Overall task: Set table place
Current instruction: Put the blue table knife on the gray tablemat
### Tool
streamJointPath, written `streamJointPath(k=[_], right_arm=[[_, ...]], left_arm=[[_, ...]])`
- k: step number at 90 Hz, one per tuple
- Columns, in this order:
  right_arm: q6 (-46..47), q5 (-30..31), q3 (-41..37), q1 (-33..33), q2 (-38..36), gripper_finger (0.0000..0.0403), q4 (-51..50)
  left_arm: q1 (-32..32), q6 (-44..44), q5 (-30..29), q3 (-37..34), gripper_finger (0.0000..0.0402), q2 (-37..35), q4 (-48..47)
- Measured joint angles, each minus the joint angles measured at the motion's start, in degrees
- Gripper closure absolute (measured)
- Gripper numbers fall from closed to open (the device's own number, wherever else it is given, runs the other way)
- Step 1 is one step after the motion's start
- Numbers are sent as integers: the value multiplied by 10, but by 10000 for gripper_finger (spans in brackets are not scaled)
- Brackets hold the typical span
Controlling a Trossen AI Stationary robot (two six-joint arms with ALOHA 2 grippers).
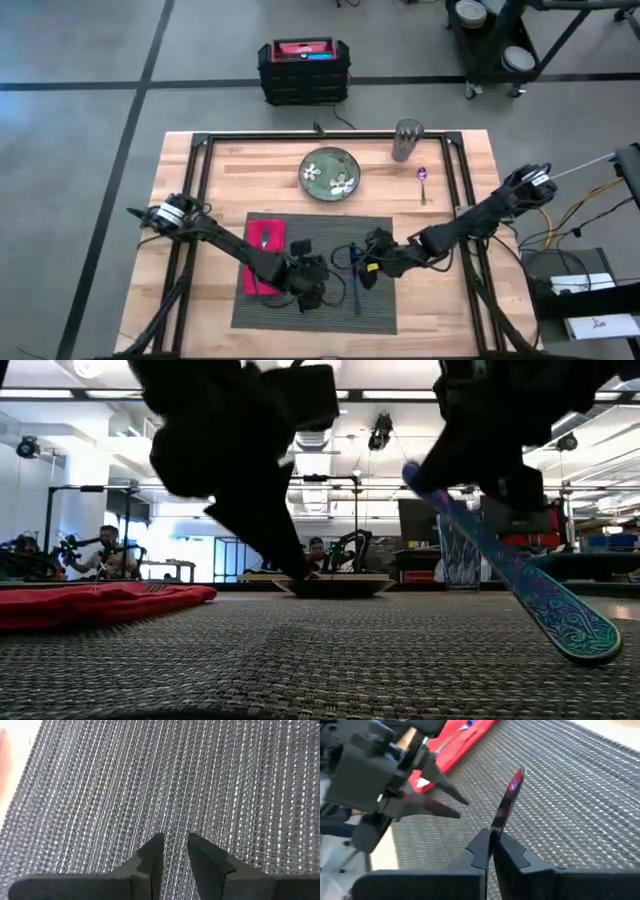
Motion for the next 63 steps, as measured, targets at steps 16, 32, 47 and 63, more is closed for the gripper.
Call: streamJointPath(k=[16, 32, 47, 63], right_arm=[[-5, 1, -1, -7, 35, 401, -39], [9, 0, -3, -10, 69, 401, -75], [9, 1, -3, -11, 66, 401, -69], [14, 14, -3, -19, 43, 402, -100]], left_arm=[[0, 4, 4, -39, 326, 0, 71], [2, 8, 4, -60, 326, 0, 86], [4, 8, 2, -82, 326, 0, 122], [5, 24, 3, -75, 326, 0, 116]])
